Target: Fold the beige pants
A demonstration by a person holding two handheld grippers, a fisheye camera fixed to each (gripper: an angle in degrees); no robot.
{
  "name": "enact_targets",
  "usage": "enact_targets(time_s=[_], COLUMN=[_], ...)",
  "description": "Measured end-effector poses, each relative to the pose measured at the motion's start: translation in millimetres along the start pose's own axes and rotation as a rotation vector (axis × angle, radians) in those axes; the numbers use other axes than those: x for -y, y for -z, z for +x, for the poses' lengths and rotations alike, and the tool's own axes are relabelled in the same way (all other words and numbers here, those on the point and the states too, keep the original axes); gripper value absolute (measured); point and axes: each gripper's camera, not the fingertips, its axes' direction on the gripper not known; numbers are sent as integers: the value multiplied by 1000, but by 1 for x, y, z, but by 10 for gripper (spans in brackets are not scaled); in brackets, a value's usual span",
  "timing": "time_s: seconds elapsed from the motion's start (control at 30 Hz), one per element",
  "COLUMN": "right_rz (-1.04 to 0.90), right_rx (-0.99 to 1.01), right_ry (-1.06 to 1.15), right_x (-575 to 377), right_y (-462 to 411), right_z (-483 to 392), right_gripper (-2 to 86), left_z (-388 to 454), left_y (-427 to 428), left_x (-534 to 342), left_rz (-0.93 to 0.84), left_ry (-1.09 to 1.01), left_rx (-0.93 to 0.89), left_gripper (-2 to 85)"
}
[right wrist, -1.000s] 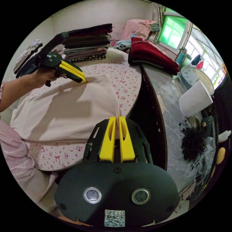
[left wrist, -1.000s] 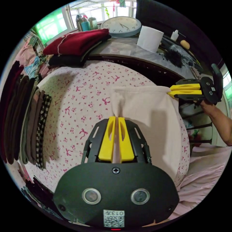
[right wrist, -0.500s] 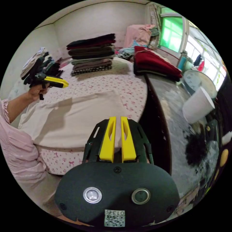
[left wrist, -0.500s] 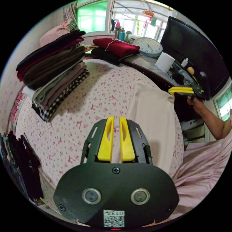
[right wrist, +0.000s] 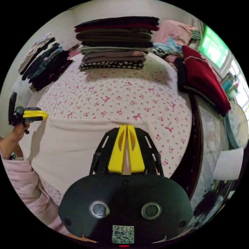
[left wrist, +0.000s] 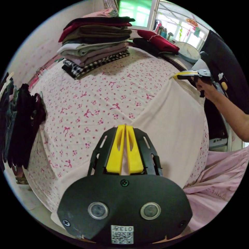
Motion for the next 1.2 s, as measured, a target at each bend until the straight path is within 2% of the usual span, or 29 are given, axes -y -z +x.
enact_targets(time_s=[0.07,0.13,0.27,0.37,0.4,0.47,0.53,0.63,0.7,0.83,0.87,0.93,1.03,1.1,1.2], right_rz=[75,148,83,-36,15,-28,-33,56,79,-43,-10,-51,-89,-23,9], right_rx=[-19,84,128,12,2,10,-90,21,118,87,84,19,-107,-29,44], right_ry=[-49,-25,170,230,205,126,31,43,135,239,238,104,-4,-2,112], right_x=[-7,-17,-23,-26,-29,-28,-33,-43,-52,-60,-66,-78,-102,-116,-137], right_y=[18,34,19,-11,-11,-12,0,21,19,-15,-14,-10,11,31,42], right_z=[-2,-19,-79,-105,-101,-87,-76,-82,-110,-144,-139,-108,-76,-74,-105], right_gripper=[3,3,3,2,2,2,3,3,3,2,2,2,2,3,3], left_z=[-6,-8,-27,-53,-57,-71,-69,-48,-37,-34,-33,-25,8,38,95], left_y=[21,33,37,30,28,32,41,51,39,27,29,37,49,49,37], left_x=[-20,-41,-84,-92,-93,-93,-94,-91,-86,-84,-83,-83,-85,-87,-90], left_rz=[33,31,-37,-64,-64,-48,-21,47,0,-6,-20,-1,31,38,7], left_ry=[1,-5,55,141,147,205,215,116,59,74,78,50,-37,-118,-278], left_rx=[35,79,223,259,240,160,171,141,136,137,126,135,46,-22,-74], left_gripper=[-1,-2,-2,-3,-3,-3,-3,-3,-2,-2,-2,-2,-2,-2,-2])
